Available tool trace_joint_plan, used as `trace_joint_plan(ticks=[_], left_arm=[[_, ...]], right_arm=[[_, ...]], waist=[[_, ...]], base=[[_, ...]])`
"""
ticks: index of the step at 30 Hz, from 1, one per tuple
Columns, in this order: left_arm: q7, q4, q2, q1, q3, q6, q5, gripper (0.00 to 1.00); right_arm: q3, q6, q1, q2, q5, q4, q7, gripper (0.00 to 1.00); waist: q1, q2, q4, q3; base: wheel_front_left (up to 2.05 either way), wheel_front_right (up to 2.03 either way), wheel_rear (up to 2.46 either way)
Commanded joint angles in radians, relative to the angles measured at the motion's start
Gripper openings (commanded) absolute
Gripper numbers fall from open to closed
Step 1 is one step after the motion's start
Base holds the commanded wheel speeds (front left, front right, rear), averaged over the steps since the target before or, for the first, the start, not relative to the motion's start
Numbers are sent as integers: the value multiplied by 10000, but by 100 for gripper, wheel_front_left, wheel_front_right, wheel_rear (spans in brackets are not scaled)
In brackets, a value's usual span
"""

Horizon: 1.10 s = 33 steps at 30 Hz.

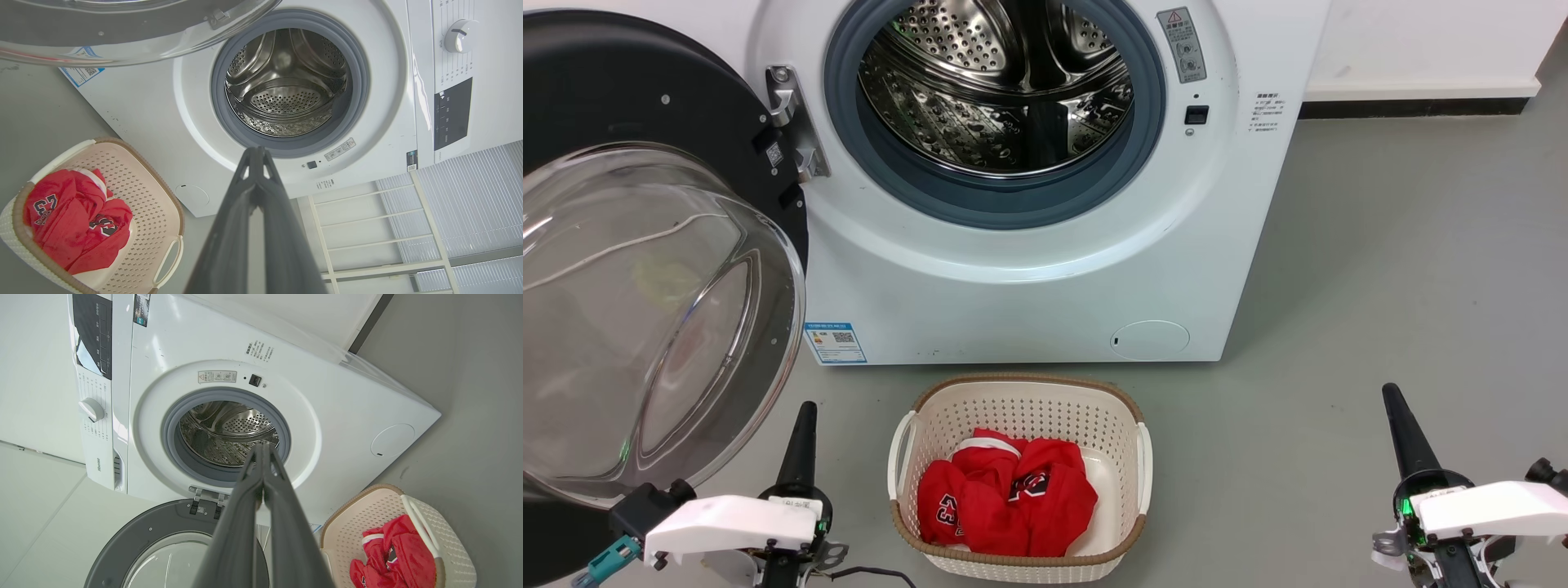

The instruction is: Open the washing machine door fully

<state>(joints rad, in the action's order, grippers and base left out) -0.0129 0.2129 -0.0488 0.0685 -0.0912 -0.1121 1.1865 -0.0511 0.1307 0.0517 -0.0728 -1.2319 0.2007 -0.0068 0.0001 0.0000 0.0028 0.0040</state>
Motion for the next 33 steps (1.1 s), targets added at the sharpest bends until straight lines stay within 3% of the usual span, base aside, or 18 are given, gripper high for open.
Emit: trace_joint_plan(ticks=[1, 33], left_arm=[[-41, -44, -22, 252, -27, -44, 183, 0], [-742, 231, -22, 406, -186, -162, 3040, 0]], right_arm=[[-19, 1, 212, -53, -209, -20, 49, 0], [-253, 1, 494, -1, -2894, 300, 717, 0]], waist=[[-1, 0, 0, 0], [-1, 0, -18, -5]], base=[[0, 0, 0], [0, 0, 0]])
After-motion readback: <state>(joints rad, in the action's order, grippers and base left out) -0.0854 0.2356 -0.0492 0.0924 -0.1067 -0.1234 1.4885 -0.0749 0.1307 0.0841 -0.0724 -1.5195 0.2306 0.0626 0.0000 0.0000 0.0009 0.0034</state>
